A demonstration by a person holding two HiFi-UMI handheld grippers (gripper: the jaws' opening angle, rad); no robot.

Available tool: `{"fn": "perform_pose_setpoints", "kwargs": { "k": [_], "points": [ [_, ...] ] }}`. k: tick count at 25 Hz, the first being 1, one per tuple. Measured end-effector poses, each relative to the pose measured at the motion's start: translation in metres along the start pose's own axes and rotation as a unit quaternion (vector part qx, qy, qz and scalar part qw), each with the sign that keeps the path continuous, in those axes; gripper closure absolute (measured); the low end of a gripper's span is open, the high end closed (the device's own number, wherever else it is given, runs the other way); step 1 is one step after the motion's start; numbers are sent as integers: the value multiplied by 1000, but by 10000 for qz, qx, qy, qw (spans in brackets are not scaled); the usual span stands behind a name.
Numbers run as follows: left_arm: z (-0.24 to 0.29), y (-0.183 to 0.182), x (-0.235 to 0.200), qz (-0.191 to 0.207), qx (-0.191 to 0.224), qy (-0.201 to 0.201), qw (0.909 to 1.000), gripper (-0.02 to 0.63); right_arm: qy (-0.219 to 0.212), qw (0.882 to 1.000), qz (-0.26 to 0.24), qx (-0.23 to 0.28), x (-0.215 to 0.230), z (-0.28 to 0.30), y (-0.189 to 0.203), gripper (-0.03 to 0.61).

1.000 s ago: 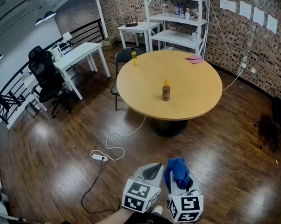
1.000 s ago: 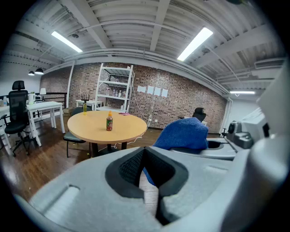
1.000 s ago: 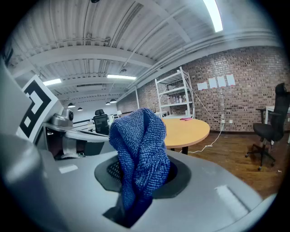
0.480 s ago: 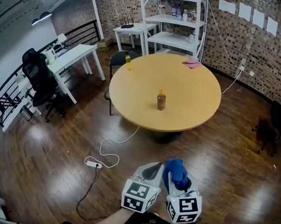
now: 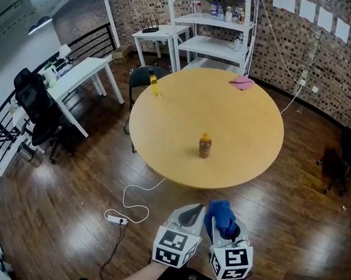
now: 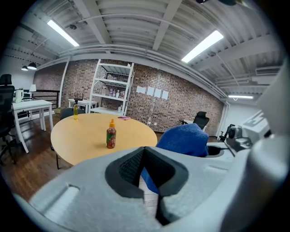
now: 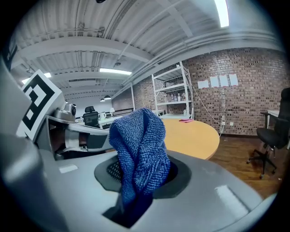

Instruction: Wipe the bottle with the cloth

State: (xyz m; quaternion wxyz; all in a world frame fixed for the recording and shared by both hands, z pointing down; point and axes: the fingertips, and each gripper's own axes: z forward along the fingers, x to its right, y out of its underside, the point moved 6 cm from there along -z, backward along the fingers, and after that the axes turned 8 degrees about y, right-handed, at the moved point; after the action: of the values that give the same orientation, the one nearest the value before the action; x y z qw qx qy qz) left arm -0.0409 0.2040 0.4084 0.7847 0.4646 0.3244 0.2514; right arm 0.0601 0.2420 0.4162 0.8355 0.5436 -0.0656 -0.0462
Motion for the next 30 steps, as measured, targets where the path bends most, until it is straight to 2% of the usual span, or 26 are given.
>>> {"fn": "perform_pose_setpoints", "kwargs": {
  "k": [5,8,16,19,24,30],
  "points": [
    [24,-18,-48,-257,-4,371,9990,614,136,9998,11,-125,-7,47,-17,469],
    [36,-29,-69,-258,16,468,9986,614,204,9997,-33,-152,-8,70,-28,469],
    [63,-49,-96,209,-63,664,9976,614,358,9993,36,-138,-3,111,-50,468],
    [71,-47,-108,267,-164,755,9967,614,399,9991,52,-113,-3,123,-53,468],
    [98,-46,-131,241,-188,744,9968,614,400,9991,85,-86,12,147,-56,468],
    [131,-36,-155,170,-284,523,9981,614,302,9995,81,-45,35,169,-61,468]
  ]
}}
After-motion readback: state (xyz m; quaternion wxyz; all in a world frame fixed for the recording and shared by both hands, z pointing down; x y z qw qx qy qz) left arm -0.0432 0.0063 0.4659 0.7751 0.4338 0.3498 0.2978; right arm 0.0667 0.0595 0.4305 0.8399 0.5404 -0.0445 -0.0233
